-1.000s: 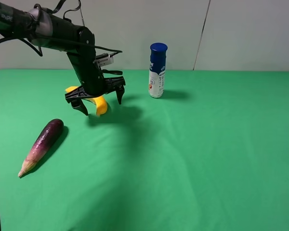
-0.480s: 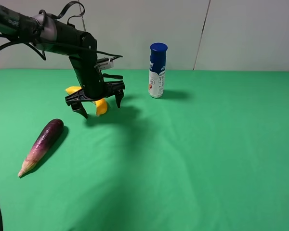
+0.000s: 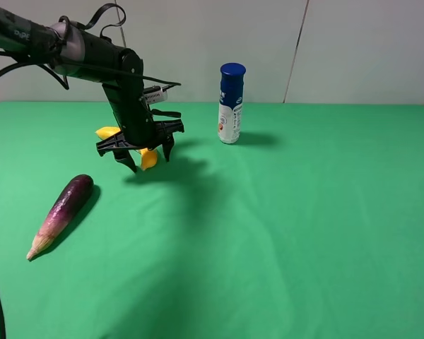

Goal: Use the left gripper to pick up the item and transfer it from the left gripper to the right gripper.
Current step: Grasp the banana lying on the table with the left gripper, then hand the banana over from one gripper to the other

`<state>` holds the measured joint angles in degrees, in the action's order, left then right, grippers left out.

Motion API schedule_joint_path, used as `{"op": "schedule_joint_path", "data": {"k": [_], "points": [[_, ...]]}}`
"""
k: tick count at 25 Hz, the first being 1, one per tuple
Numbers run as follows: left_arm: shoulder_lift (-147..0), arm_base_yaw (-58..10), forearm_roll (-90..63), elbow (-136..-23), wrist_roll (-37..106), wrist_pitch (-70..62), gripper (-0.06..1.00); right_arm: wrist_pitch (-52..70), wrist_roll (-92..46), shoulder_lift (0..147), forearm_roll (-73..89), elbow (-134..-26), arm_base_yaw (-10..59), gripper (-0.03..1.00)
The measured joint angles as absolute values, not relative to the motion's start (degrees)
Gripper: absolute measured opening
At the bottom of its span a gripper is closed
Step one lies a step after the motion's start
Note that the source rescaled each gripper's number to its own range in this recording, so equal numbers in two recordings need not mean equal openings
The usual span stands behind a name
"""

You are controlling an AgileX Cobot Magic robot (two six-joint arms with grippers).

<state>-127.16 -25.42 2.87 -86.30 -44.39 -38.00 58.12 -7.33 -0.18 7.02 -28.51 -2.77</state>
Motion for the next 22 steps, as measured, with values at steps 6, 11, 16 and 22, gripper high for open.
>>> {"op": "schedule_joint_path", "data": {"k": [6, 11, 16, 22], "points": [[-127.16, -25.42, 2.87, -86.3, -44.33, -37.93, 0.0, 58.12, -7.33, -0.18, 7.02, -28.51, -2.77, 1.0], [-127.16, -25.42, 2.87, -86.3, -44.33, -37.93, 0.0, 58.12, -7.33, -0.18, 7.02, -28.51, -2.77, 1.0], [-127.16, -25.42, 2.87, -86.3, -44.33, -38.09, 0.0, 58.12, -7.33, -0.18, 7.02, -28.51, -2.77, 1.0], [-127.21, -25.42, 2.87, -90.01, -40.04, -44.73, 0.0, 58.12, -7.33, -0.18, 7.02, -28.51, -2.77, 1.0]]}}
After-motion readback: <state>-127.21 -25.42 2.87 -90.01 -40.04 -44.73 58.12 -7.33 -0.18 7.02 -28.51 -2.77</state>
